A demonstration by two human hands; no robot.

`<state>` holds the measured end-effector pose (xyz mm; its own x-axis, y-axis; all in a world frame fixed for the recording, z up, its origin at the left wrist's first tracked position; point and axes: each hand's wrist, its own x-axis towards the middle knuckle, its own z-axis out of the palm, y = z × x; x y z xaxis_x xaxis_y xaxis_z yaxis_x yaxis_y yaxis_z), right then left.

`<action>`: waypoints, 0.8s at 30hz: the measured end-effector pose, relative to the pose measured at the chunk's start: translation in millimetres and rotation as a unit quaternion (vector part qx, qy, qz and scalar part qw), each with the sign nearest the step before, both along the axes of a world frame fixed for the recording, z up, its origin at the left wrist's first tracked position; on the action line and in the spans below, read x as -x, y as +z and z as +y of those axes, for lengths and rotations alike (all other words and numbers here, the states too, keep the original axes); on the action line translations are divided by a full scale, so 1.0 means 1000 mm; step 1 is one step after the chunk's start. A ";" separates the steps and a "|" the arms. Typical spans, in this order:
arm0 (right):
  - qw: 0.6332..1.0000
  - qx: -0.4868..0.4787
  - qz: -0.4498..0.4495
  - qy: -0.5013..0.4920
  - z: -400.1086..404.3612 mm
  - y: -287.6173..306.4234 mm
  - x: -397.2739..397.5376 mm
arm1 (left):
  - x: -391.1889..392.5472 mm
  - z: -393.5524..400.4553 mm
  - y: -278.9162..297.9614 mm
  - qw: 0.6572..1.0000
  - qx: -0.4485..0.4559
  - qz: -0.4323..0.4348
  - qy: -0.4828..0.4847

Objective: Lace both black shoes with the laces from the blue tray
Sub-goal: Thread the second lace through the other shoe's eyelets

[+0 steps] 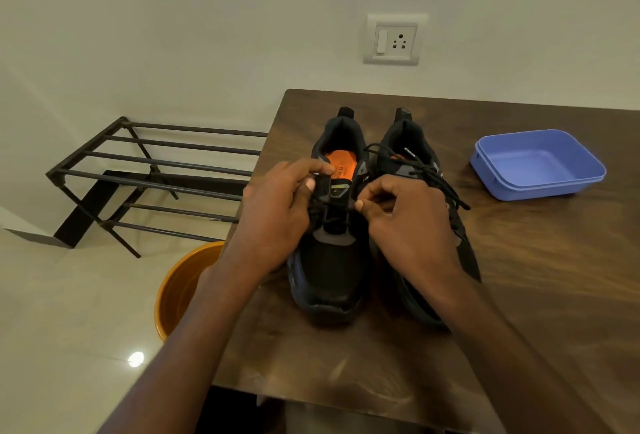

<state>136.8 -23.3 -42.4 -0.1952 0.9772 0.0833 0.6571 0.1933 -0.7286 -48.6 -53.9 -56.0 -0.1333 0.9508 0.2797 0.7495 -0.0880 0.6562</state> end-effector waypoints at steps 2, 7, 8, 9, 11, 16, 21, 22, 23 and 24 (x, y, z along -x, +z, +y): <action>1.000 0.004 0.000 0.000 0.001 0.000 0.000 | 0.003 0.000 0.000 0.998 0.034 -0.044 0.003; 0.946 0.097 0.299 -0.083 0.005 0.021 -0.009 | 0.006 -0.001 0.001 0.997 0.067 -0.040 0.003; 0.942 0.053 0.310 -0.113 0.007 0.024 -0.015 | 0.007 -0.001 0.002 0.997 0.063 -0.034 0.002; 0.954 -0.031 0.264 -0.141 0.008 0.026 -0.021 | 0.007 -0.001 0.001 0.998 0.060 -0.029 0.000; 0.963 -0.201 0.074 -0.163 0.009 0.028 -0.030 | 0.007 -0.002 0.002 0.998 0.054 -0.027 -0.005; 0.981 -0.129 -0.143 0.023 -0.002 0.017 -0.011 | 0.005 -0.002 0.002 0.998 0.055 -0.032 -0.005; 0.988 -0.085 -0.132 0.009 0.005 0.012 -0.005 | 0.006 -0.002 0.001 0.998 0.053 -0.039 -0.008; 0.987 -0.119 -0.097 -0.040 0.006 0.014 -0.011 | 0.006 -0.002 0.001 0.998 0.051 -0.038 -0.011; 0.980 -0.161 -0.060 -0.101 0.009 0.019 -0.021 | 0.006 -0.001 0.001 0.998 0.051 -0.037 -0.014; 0.966 -0.205 -0.037 -0.155 0.011 0.024 -0.029 | 0.007 -0.002 0.001 0.998 0.052 -0.037 -0.014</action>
<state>165.3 -11.9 -17.9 0.0808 0.8778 0.4721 0.7765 0.2415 -0.5820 -55.5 -55.4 -55.1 -0.1220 0.9778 0.1704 0.6973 -0.0378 0.7158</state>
